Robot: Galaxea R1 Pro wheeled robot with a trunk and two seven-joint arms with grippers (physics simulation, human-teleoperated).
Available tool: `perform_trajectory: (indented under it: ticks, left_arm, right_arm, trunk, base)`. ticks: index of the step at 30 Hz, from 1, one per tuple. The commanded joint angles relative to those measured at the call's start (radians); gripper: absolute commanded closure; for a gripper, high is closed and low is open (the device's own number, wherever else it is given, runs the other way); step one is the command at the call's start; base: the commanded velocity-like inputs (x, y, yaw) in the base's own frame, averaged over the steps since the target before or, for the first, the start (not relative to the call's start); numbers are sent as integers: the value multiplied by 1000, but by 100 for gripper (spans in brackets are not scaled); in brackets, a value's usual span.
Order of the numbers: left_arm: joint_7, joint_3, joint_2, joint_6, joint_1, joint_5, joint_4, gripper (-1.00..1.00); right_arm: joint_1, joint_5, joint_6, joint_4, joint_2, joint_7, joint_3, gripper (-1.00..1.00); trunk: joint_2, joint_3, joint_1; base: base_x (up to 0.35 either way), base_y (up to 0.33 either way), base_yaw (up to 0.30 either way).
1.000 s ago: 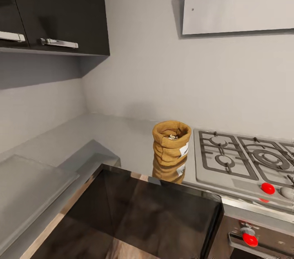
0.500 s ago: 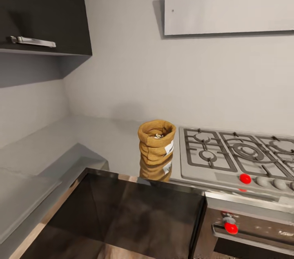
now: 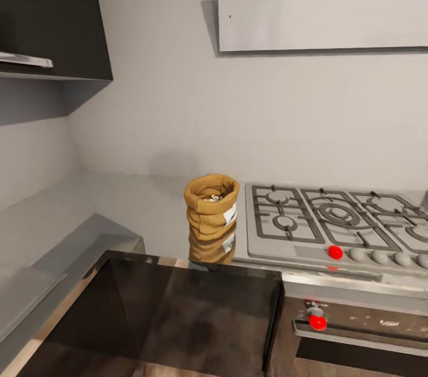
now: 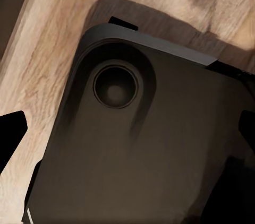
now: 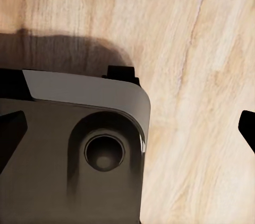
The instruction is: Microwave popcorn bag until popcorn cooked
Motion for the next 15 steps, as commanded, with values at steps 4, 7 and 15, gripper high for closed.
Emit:
perform_trajectory:
  ticks: [4, 7, 15]
  left_arm:
    - [0, -3, 0, -3, 0, 6, -1, -100]
    - [0, -4, 0, -3, 0, 6, -1, -100]
    - [0, -4, 0, -3, 0, 6, -1, -100]
  right_arm:
    - [-1, 9, -6, 4, -1, 1, -9, -100]
    - [-1, 9, -6, 4, -1, 1, -9, -100]
    - [-1, 11, -6, 3, -1, 1, -8, -100]
  trunk:
    - [0, -1, 0]
    - [0, -1, 0]
    - [0, -1, 0]
  base:
    - [185, 0, -8]
    - [250, 0, -1]
    - [175, 0, 0]
